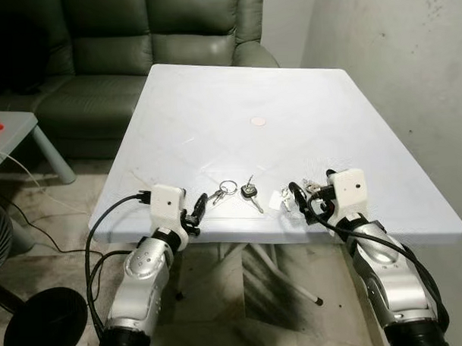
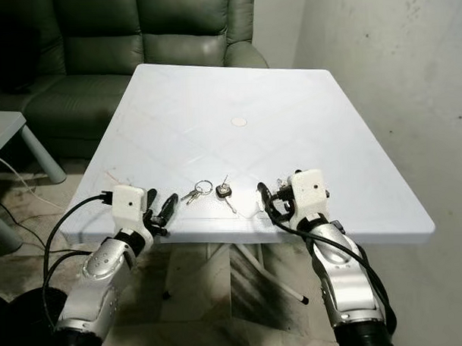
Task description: Hang keys on a hook
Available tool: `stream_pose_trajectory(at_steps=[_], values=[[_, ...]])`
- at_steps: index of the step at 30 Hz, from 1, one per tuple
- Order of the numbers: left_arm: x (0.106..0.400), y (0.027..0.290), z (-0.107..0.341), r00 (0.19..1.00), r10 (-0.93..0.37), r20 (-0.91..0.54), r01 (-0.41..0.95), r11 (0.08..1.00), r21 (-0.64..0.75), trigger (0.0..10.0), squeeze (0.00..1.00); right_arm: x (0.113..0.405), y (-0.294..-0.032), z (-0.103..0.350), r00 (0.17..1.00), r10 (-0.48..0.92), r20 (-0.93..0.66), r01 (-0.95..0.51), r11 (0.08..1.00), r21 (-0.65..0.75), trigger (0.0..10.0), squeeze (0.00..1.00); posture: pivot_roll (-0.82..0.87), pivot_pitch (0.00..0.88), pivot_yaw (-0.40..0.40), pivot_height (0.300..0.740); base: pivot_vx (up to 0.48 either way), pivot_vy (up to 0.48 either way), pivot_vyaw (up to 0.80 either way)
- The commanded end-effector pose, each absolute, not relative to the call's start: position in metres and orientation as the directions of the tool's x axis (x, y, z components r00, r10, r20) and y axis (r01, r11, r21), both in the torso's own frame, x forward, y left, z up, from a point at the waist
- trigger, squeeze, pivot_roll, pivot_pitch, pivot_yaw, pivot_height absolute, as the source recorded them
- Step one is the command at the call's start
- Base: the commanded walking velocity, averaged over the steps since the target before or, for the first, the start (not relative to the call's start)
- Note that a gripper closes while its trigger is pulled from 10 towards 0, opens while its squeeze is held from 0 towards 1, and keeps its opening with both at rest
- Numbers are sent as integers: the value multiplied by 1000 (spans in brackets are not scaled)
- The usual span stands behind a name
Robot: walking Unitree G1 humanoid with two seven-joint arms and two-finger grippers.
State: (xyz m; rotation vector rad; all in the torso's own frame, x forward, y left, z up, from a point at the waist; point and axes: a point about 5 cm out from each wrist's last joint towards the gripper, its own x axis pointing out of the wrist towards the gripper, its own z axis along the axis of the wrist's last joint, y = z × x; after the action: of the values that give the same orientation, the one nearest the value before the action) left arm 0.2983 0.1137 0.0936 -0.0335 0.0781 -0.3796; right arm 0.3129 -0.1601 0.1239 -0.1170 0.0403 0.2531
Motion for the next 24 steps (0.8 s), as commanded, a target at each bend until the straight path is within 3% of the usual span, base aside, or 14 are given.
stream_pose_trajectory(at_steps=[1, 10, 24], values=[[295, 107, 98, 913, -404, -50, 403, 915, -25, 10000, 0, 317, -157, 121, 967, 240, -83, -248, 962, -110, 10000, 0, -39, 72, -42, 740, 0, 0, 0], [282, 99, 95, 899, -433, -63, 432, 901, -40, 10000, 0, 318, -127, 105, 949, 276, -151, -288, 956, -64, 10000, 0, -25, 111, -47, 740, 0, 0, 0], [280, 100, 98, 895, -440, -70, 439, 898, -35, 10000, 0, 315, -131, 99, 960, 211, -185, -225, 972, -61, 10000, 0, -28, 119, -39, 740, 0, 0, 0]])
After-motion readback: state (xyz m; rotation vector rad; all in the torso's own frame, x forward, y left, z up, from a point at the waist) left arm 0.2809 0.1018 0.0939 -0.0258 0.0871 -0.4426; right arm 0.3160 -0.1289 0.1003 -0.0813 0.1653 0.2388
